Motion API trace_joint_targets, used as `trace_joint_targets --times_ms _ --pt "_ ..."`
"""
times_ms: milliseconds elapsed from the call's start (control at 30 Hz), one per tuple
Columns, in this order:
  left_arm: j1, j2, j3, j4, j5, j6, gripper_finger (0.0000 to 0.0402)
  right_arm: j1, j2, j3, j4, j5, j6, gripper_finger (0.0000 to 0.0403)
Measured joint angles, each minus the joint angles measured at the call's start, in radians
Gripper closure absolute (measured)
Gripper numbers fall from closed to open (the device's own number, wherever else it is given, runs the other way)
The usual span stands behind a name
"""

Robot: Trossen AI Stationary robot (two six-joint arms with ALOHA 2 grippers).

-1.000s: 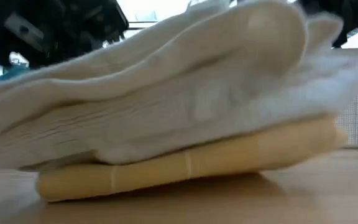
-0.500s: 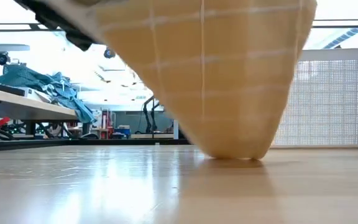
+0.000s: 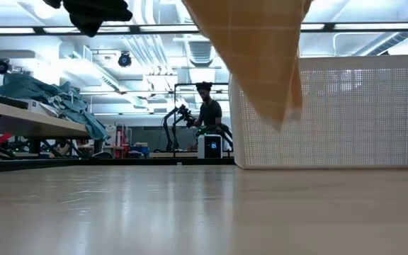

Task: Fold towel
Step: Put the folded towels into the white laundry bin

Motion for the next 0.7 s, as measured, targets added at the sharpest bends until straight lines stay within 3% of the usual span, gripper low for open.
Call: trace_joint_targets --times_ms 300,700 --pt "0.000 -0.014 0.000 -0.011 -0.028 0.010 0.0326 -0.101 -0.128 0.216 -0.276 0.002 -0.206 0.0320" --pt "0.005 -0.031 0.027 -0.008 -0.125 0.115 0.0326 -0.282 -0.117 0.631 -0.598 0.026 -0.491 0.0320"
